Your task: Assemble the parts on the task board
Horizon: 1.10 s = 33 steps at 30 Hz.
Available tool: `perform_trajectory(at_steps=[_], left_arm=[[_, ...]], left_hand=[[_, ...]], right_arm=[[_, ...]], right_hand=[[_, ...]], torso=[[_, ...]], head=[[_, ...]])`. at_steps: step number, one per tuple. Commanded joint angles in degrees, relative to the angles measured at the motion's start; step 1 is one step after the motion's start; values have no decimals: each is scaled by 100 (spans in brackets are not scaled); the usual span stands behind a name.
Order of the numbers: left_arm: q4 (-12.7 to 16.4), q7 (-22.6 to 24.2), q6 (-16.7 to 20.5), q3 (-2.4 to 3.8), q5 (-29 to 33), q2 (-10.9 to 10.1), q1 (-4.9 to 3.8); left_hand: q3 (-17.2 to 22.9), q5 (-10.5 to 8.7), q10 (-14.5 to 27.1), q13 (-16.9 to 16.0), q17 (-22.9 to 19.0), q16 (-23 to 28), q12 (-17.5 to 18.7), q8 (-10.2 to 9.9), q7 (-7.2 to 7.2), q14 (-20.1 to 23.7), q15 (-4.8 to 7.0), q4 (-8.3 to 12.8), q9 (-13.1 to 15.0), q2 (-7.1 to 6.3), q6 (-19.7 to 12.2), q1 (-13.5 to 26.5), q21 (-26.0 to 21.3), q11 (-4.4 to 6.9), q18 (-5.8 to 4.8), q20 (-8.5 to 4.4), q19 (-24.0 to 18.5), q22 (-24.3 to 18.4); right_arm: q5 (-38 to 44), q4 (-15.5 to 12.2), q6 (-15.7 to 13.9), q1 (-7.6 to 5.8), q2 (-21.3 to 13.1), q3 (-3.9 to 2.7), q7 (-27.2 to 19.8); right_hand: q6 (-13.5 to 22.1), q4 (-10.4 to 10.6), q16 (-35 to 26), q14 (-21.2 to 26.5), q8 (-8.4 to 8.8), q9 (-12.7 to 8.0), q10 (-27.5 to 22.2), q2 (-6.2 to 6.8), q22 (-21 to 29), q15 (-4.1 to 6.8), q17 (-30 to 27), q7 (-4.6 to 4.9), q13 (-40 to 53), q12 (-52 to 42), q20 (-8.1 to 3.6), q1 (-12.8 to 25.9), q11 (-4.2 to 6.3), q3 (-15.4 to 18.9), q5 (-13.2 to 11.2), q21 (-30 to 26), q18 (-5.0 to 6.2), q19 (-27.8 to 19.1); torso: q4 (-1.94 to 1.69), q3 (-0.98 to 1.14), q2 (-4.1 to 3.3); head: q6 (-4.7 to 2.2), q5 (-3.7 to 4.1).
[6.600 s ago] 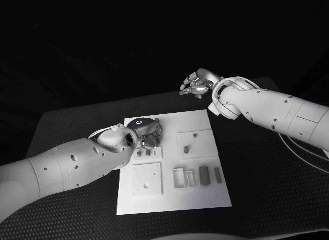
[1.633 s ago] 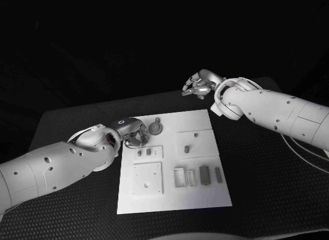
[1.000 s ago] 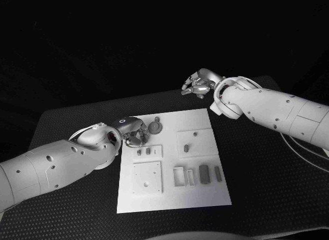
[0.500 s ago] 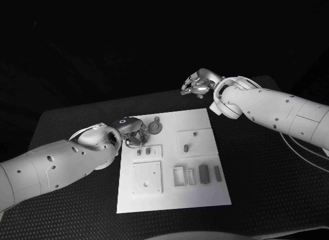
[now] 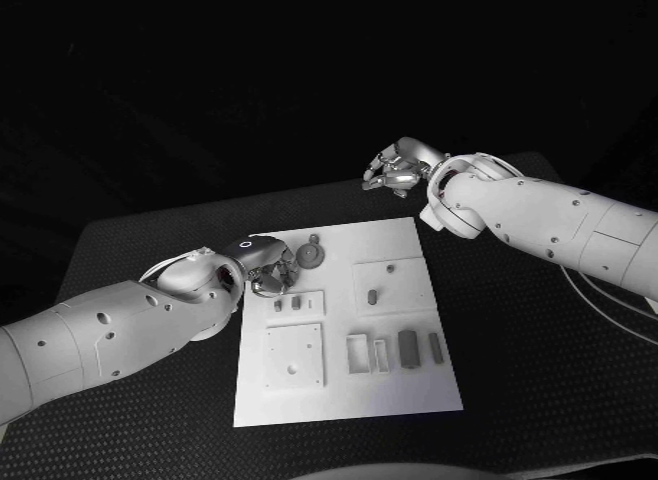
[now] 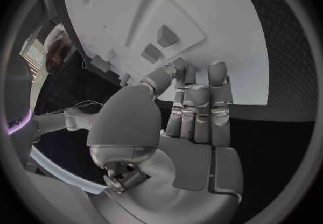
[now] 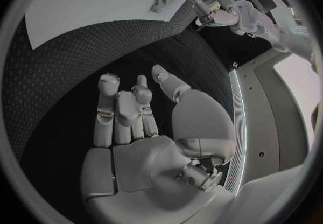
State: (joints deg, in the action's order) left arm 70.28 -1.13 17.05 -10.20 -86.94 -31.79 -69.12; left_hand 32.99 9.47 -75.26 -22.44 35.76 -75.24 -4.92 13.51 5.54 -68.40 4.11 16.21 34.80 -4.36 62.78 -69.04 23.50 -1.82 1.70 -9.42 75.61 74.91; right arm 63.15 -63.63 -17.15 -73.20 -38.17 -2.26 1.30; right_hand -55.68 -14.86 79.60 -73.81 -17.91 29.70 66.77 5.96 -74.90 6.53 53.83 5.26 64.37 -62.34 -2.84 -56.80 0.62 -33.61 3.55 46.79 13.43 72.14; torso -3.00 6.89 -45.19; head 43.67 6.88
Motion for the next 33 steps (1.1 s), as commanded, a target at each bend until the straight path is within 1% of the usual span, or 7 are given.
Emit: perform_trajectory(at_steps=[1,5,7,17,23,26,33], left_arm=[[25,14,-104,-40,183,3,52],[14,43,-56,-40,246,2,52],[6,70,-3,-41,289,-2,51],[-8,8,-116,-41,330,-16,50],[-23,-59,-110,-42,332,-32,50],[-34,-92,-162,-42,332,-38,50],[-42,-93,-103,-42,332,-65,50]], left_hand=[[10,20,-11,4,-14,-20,30,4,36,4,30,-7,-2,10,16,53,-42,-19,345,-34,8,103],[-5,19,88,19,-28,-4,93,-57,87,30,-3,-17,-26,-41,-115,110,-59,-55,341,-32,4,104],[-15,20,165,27,-37,7,116,-161,166,70,-34,-7,-73,-104,-321,132,-86,-87,341,-11,-28,103],[-57,-7,359,33,-44,-9,120,-270,280,131,-97,-4,-141,-234,-575,162,-91,-152,386,44,-28,124],[-79,-33,391,21,-51,-18,106,-320,330,154,-111,-9,-171,-259,-702,178,-85,-166,411,64,-29,129],[-85,-33,434,21,-56,-18,115,-347,358,169,-125,-15,-187,-274,-771,186,-87,-180,419,76,-38,128],[-81,-31,483,12,-63,-31,105,-384,399,182,-145,-16,-213,-283,-885,173,-83,-201,442,98,-42,130]], right_arm=[[2,-7,54,2,-4,-3,-43],[2,-4,53,2,-3,-3,-43],[2,-5,56,2,-2,-3,-46],[2,1,58,2,-6,-3,-43],[2,-2,59,2,-10,-3,-42],[2,-1,59,2,-10,-3,-42],[2,8,62,2,-12,-3,-42]], right_hand=[[4,-11,-38,4,31,9,13,-17,-113,36,10,55,-7,-9,-41,27,7,-3,-18,-31,157,-1],[3,-11,-38,3,31,9,13,-18,-113,36,10,54,-7,-10,-41,28,7,-3,-18,-31,157,-1],[3,-11,-38,3,31,9,13,-18,-113,36,10,55,-7,-10,-41,29,7,-3,-19,-31,157,-1],[2,-12,-38,4,31,10,14,-15,-114,36,10,55,-7,-9,-40,31,7,-1,-19,-31,157,-1],[2,-12,-39,4,31,11,14,-14,-114,36,10,54,-7,-9,-40,31,7,-1,-19,-31,157,-2],[1,-13,-39,4,31,11,14,-14,-114,36,10,54,-8,-9,-40,32,7,-1,-19,-32,157,-2],[1,-14,-39,4,31,12,14,-12,-114,36,10,54,-8,-9,-40,32,7,0,-19,-32,157,-2]], torso=[[-127,-3,-1],[-134,-2,-3],[-129,0,2],[-128,-3,-2],[-135,-7,-1],[-130,-5,-2],[-126,-4,-5]], head=[[-13,5],[-13,8],[-9,10],[-7,17],[-1,18],[-2,16],[5,18]])
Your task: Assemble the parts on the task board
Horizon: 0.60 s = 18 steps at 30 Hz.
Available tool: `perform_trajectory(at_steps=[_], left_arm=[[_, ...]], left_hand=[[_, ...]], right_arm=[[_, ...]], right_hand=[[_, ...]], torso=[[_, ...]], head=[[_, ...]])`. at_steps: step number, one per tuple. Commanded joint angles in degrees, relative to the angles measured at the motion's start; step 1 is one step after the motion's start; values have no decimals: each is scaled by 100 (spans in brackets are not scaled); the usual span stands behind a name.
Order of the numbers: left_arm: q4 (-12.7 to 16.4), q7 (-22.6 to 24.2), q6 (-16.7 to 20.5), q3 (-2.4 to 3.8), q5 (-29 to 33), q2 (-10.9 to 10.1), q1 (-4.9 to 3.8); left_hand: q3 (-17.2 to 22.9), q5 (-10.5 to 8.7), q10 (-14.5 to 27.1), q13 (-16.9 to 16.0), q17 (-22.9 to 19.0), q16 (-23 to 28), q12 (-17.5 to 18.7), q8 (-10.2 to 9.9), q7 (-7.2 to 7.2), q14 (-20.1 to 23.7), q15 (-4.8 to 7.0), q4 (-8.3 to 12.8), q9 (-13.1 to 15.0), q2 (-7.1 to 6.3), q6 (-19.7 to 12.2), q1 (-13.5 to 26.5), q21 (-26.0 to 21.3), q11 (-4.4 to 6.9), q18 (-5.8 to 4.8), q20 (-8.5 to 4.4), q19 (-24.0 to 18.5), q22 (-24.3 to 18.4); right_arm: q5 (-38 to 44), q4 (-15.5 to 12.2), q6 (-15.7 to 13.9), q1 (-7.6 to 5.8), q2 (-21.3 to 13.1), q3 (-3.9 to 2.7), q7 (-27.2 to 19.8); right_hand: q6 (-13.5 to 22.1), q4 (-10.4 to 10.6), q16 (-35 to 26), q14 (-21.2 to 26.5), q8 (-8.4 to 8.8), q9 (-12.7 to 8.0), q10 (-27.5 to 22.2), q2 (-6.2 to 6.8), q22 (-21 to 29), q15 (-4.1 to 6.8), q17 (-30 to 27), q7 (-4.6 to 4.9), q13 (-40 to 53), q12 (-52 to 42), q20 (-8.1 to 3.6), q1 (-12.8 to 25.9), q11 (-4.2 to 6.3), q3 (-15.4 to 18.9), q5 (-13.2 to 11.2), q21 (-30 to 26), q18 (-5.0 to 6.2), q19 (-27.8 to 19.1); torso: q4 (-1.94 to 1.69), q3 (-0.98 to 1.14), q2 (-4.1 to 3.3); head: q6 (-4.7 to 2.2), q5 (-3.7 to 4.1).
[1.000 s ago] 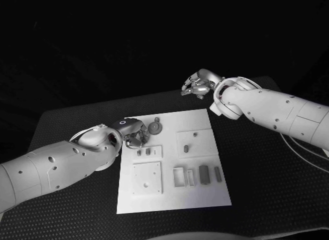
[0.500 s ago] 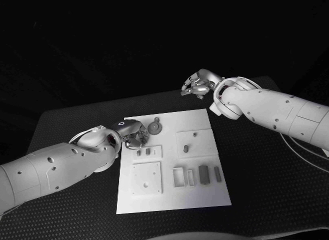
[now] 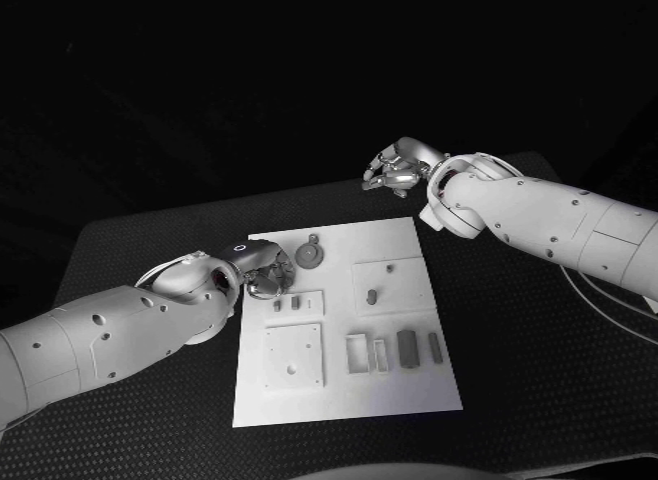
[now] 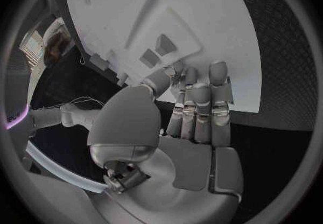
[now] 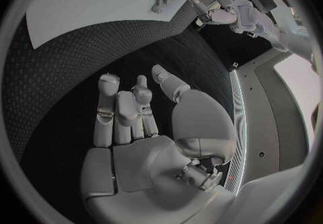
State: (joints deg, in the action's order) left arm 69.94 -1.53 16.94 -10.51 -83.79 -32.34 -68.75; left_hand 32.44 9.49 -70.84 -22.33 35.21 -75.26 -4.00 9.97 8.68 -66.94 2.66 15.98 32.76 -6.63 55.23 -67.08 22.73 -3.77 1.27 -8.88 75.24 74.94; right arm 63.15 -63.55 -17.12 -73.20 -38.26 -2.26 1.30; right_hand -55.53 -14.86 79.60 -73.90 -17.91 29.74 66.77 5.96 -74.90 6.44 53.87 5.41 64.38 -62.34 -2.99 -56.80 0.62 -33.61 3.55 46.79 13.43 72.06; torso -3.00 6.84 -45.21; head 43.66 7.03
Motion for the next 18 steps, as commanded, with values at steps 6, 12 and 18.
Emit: perform_trajectory(at_steps=[6,12,18], left_arm=[[-26,-70,-52,-9,14,-45,13],[-34,-79,0,-8,1,-117,13],[-64,-69,164,4,21,-283,13]], left_hand=[[-19,-30,50,-12,-13,-42,6,-64,104,37,-8,10,-40,-70,-228,-39,0,-13,500,55,-4,127],[-15,-29,53,-22,-17,-53,2,-86,110,32,-10,10,-65,-80,-301,-50,7,-16,510,59,3,127],[-10,-28,56,-27,-19,-59,2,-91,109,26,-10,12,-76,-86,-329,-61,12,-16,515,60,10,127]], right_arm=[[2,6,54,2,-6,-3,-42],[2,11,40,2,-12,-3,-50],[-14,4,38,4,-50,-2,-131]], right_hand=[[-13,-16,-40,13,33,8,14,-11,-114,45,6,39,-9,-8,-25,32,7,0,-19,-32,157,4],[-8,-20,-40,13,36,7,13,-5,-114,45,6,40,-9,-8,-25,30,6,1,-19,-33,157,3],[119,-50,-50,22,113,-17,-2,9,-111,18,6,77,-13,1,-23,12,-26,-6,-18,-42,157,-8]], torso=[[-127,-1,1],[-131,-3,1],[-127,-6,0]], head=[[4,5],[5,11],[-19,21]])
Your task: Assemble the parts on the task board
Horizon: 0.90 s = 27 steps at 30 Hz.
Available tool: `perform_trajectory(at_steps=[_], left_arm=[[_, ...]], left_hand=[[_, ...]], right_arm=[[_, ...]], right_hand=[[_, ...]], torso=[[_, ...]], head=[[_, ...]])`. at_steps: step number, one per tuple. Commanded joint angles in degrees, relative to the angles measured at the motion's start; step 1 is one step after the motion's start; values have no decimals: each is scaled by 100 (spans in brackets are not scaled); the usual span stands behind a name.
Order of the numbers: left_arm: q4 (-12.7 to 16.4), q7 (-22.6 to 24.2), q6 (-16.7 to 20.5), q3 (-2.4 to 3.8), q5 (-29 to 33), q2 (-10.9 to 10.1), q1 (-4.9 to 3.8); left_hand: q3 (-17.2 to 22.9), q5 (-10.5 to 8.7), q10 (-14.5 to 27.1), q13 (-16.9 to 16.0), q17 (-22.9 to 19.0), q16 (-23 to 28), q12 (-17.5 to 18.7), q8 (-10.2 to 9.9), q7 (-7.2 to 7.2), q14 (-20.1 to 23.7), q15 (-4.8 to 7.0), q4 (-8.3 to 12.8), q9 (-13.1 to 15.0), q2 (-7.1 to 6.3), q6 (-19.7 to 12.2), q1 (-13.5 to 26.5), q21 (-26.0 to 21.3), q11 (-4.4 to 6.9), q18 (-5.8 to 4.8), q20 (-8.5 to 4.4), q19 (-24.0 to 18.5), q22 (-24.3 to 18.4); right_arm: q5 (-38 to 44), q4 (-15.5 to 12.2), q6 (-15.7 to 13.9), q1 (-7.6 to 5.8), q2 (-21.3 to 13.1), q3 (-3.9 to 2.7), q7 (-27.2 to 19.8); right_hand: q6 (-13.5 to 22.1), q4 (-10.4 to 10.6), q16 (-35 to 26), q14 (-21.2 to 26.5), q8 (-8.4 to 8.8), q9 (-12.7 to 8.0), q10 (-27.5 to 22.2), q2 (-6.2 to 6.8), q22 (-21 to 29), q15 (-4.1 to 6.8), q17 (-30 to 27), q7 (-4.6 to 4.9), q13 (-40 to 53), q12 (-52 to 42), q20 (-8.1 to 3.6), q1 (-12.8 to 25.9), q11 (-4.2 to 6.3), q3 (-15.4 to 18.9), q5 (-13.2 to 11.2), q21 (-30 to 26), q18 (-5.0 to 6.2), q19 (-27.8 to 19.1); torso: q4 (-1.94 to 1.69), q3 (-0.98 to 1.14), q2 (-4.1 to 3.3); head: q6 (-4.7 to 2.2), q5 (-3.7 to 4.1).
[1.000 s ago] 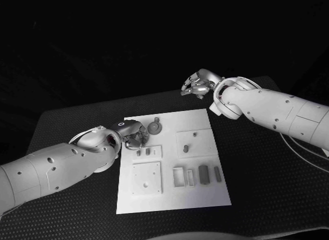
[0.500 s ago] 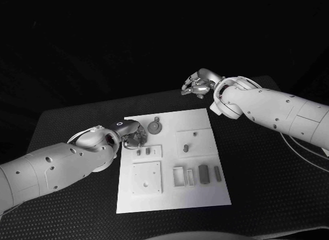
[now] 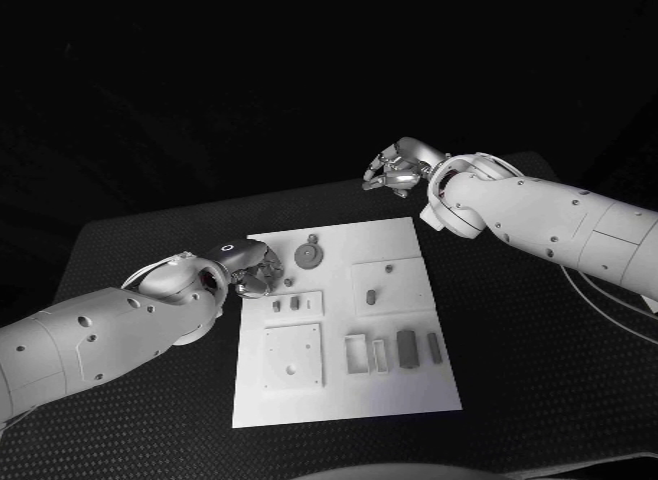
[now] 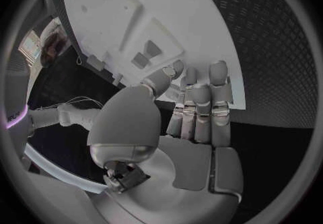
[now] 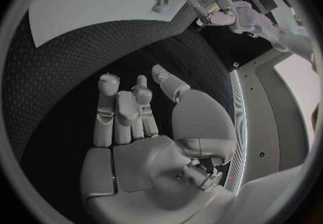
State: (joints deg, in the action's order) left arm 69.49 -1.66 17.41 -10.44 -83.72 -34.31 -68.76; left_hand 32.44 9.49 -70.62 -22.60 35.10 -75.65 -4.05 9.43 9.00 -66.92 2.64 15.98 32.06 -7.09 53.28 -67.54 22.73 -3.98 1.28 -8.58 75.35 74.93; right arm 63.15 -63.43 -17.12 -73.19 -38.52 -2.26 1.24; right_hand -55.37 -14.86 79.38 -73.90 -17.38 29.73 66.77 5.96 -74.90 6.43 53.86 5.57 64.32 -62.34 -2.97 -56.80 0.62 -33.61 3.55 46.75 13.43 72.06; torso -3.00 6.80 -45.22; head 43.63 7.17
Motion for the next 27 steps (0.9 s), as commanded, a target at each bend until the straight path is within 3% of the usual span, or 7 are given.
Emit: perform_trajectory(at_steps=[1,4,8,12,18,23,27], left_arm=[[-4,-58,169,1,22,-137,13],[36,-17,255,16,178,-273,8],[32,52,226,187,871,-454,-15],[23,148,327,325,1849,-656,-54],[10,513,408,328,4269,-901,-152],[44,1070,208,329,5374,-1065,-156],[66,1321,46,327,5697,-1116,-155]], left_hand=[[-7,-27,34,-1,-8,-21,6,-33,78,21,-8,10,-6,-38,-131,-17,13,6,516,30,1,128],[12,-23,46,-5,-14,-22,10,0,85,17,-12,-9,-1,-24,-93,-22,13,1,518,35,3,125],[-6,-33,111,-2,-58,57,27,29,86,106,-39,-31,-8,-130,-89,44,-56,-24,500,69,-102,101],[9,-33,325,29,-181,302,36,49,132,342,-115,-6,-21,-233,-124,43,-244,-100,461,143,-342,28],[46,-80,358,2,-464,873,9,132,114,731,-178,-63,-17,-199,-105,160,-694,-146,346,268,-811,-217],[109,-102,346,-36,-944,1903,-4,206,109,1178,-313,-67,-9,-158,-132,302,-1375,-225,158,450,-1405,-714],[46,-141,587,63,-1348,3018,37,287,69,1530,-666,15,15,-96,-185,442,-1925,-337,-43,684,-2019,-1253]], right_arm=[[-15,-30,24,4,-51,-2,-137],[-16,-136,2,4,-172,11,-189],[-7,-291,-14,10,-313,68,-292],[63,-515,89,10,-496,201,-392],[485,-868,0,12,-738,368,-403],[945,-1168,2,98,-986,489,-475],[1495,-1387,16,172,-1175,569,-538]], right_hand=[[132,-57,-30,24,78,-22,-5,9,-111,5,7,74,-7,1,-24,7,-40,-7,-18,-40,157,-10],[194,-82,-38,32,115,-34,-17,10,-111,-22,6,102,-7,4,-18,-14,-67,-14,-18,-48,157,-24],[268,-139,-107,98,156,-42,-80,17,-103,-62,-21,141,-22,41,15,-74,-107,-37,-19,-98,157,-108],[364,-159,-415,326,203,-46,-278,44,-58,-109,-164,182,-200,309,137,-190,-150,-82,-20,-300,131,-412],[440,-175,-1027,753,225,-28,-589,78,73,-177,-435,239,-716,909,376,-358,-212,-102,-21,-734,57,-971],[470,-161,-1792,1006,218,-2,-760,95,327,-252,-801,291,-1525,1779,582,-529,-278,-157,-21,-1216,30,-1328],[574,-206,-2057,914,256,-25,-1461,181,419,-476,-935,430,-2577,3232,646,-626,-553,-245,-35,-1364,47,-1372]], torso=[[-127,-2,0],[-135,-3,1],[-139,-14,13],[-140,-6,9],[-131,-16,14],[-126,-37,13],[-121,-67,15]], head=[[-35,2],[-106,-18],[-163,-12],[-225,-35],[-297,-34],[-345,1],[-366,24]])
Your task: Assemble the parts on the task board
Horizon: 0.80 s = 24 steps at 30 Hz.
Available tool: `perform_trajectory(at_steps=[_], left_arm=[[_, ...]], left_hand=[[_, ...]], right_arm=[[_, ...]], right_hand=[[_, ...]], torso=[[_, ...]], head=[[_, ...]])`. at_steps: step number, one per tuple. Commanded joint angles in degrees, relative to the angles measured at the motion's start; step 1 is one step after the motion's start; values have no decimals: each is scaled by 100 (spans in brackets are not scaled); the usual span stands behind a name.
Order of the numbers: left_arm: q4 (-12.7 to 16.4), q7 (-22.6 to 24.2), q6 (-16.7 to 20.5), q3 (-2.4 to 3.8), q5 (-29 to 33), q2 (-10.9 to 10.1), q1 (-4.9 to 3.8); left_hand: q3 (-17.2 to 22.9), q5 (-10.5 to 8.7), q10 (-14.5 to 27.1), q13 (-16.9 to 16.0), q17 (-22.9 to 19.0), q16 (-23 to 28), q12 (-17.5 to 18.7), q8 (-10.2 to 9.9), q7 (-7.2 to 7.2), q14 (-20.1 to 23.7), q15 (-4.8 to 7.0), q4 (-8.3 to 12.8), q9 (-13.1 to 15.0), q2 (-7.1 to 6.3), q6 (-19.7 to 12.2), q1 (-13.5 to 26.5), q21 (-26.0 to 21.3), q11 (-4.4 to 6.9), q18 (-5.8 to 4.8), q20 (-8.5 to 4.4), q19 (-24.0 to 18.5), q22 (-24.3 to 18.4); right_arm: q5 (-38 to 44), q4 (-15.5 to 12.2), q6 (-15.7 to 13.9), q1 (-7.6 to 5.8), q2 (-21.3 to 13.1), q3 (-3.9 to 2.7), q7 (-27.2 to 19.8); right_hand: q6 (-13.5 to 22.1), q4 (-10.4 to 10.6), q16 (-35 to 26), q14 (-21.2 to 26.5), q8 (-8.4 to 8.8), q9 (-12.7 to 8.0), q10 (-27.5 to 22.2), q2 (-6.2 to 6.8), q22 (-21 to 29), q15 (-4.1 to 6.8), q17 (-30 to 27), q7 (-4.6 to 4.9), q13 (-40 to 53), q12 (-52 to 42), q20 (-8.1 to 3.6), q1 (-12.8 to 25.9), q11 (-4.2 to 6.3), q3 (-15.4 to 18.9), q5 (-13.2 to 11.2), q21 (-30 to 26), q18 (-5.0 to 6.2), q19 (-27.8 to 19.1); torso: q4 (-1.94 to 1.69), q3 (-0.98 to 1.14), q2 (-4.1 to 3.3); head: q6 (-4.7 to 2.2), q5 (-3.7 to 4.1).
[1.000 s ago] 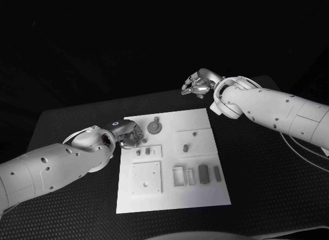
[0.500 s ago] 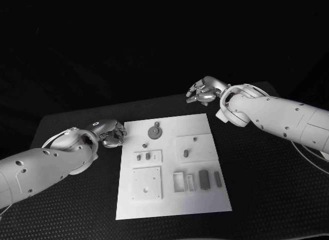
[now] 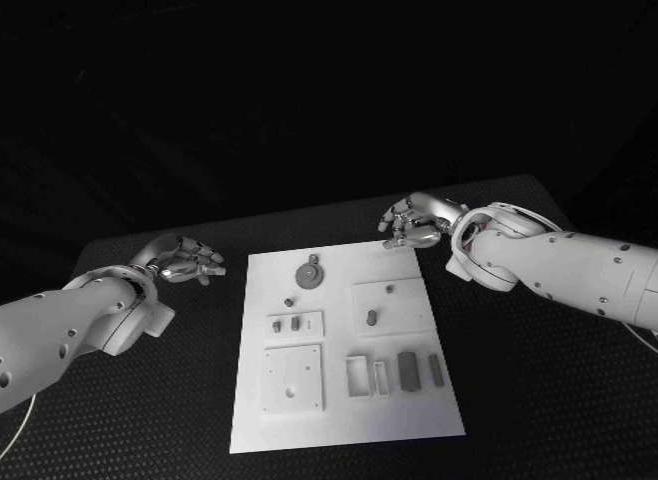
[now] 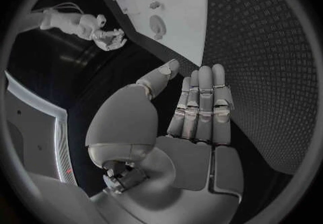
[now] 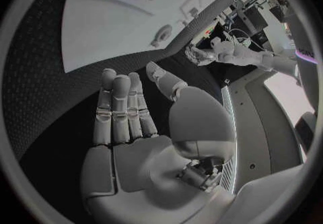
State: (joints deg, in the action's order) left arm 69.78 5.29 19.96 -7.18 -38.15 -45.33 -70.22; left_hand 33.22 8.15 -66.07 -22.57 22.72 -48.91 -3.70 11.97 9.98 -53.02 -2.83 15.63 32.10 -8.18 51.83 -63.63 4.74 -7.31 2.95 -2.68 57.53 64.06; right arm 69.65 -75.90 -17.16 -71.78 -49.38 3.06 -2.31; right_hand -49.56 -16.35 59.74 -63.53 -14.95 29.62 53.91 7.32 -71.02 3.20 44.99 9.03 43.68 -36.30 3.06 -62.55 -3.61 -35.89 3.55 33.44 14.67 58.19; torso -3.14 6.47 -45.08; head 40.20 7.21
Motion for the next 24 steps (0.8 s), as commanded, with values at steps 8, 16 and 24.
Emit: perform_trajectory(at_steps=[8,16,24], left_arm=[[143,765,-282,0,1180,-34,-6],[156,806,-308,-1,1203,-41,-5],[153,822,-335,-2,1310,-75,-5]], left_hand=[[-241,-64,217,287,-123,1162,-19,141,-51,241,-292,72,3,96,-109,23,-106,-10,-285,285,-783,-810],[-335,-265,163,367,-65,1461,-21,209,-71,312,-340,84,-14,117,-68,-13,-101,0,-200,316,-640,-1023],[-436,-480,141,421,4,1588,-20,224,-39,277,-360,73,-43,138,-80,54,-98,-24,-172,341,-618,-1147]], right_arm=[[2018,-581,18,78,-397,310,-154],[2631,-828,148,108,-531,375,30],[2874,-1020,494,117,-603,436,214]], right_hand=[[-158,-40,-77,-811,-126,-38,507,75,6,-272,57,-50,-2157,2195,-28,-269,-239,163,-18,90,33,606],[-446,-28,390,-1075,-246,-70,1241,142,-179,-93,415,-67,-2456,2292,-241,-209,-56,242,-18,344,33,999],[-480,40,402,-1040,-237,-111,1357,223,-223,-111,466,-92,-2616,2463,-237,7,-70,220,-18,317,33,988]], torso=[[-124,-117,5],[-118,-150,31],[-114,-137,12]], head=[[-98,68],[-60,22],[-22,5]])
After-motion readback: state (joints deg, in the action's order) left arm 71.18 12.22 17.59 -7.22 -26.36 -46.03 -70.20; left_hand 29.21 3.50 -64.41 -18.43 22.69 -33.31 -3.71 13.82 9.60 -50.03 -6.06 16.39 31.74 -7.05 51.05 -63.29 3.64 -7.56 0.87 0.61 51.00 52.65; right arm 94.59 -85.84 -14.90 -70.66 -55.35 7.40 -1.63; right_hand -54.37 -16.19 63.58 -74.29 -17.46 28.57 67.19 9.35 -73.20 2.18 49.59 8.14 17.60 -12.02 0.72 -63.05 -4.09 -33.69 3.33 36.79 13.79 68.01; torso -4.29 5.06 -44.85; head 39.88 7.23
